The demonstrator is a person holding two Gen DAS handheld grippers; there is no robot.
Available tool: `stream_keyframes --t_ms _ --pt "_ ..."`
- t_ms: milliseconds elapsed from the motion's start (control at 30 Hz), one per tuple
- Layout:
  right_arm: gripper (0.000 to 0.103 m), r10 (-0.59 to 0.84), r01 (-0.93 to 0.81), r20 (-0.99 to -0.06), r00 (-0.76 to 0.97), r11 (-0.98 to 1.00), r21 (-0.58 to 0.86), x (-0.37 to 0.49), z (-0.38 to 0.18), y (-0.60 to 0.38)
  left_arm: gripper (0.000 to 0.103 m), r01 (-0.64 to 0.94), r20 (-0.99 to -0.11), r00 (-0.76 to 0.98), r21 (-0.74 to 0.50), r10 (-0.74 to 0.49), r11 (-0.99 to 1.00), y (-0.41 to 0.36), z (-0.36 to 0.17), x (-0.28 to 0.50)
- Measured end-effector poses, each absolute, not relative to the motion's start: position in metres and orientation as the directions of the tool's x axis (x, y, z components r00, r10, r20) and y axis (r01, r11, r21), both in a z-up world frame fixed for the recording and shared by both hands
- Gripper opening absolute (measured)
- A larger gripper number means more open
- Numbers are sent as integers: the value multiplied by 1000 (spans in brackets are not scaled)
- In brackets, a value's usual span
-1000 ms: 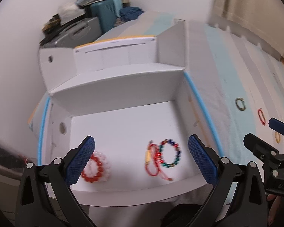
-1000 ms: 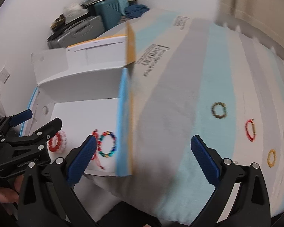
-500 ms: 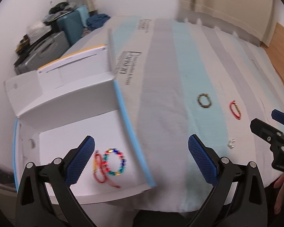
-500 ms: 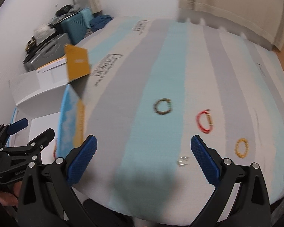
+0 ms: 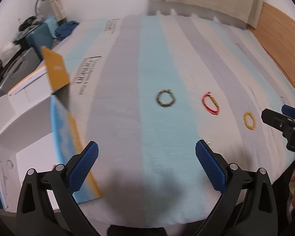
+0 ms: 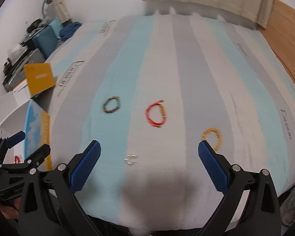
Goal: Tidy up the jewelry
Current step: 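Move both tools back from the box toward the bed, then grasp pearl earrings with left tool while right tool grasps yellow bead bracelet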
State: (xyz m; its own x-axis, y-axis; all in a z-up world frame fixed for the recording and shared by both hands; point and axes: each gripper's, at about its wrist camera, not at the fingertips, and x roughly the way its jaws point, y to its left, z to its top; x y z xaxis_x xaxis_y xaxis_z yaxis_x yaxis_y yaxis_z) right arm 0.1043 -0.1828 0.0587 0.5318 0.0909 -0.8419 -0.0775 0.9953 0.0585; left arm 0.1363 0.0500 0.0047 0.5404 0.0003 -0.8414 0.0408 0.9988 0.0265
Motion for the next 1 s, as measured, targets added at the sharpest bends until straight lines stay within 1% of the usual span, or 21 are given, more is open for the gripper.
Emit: stream_keyframes --t_ms 200,467,800,1000 --pt "95 67 -12 -861 503 997 70 111 38 -229 97 102 -851 524 12 -43 995 12 -15 147" --pt "95 28 72 -897 442 995 66 130 -4 -283 97 169 -872 484 7 -77 986 -29 -60 158" --pt "95 -14 96 -927 374 995 23 160 -57 -310 97 204 -888 451 3 -92 979 -58 -103 175" --pt "95 -25 88 -937 350 996 6 183 -79 -316 97 240 -886 444 -27 -134 970 -68 -126 178"
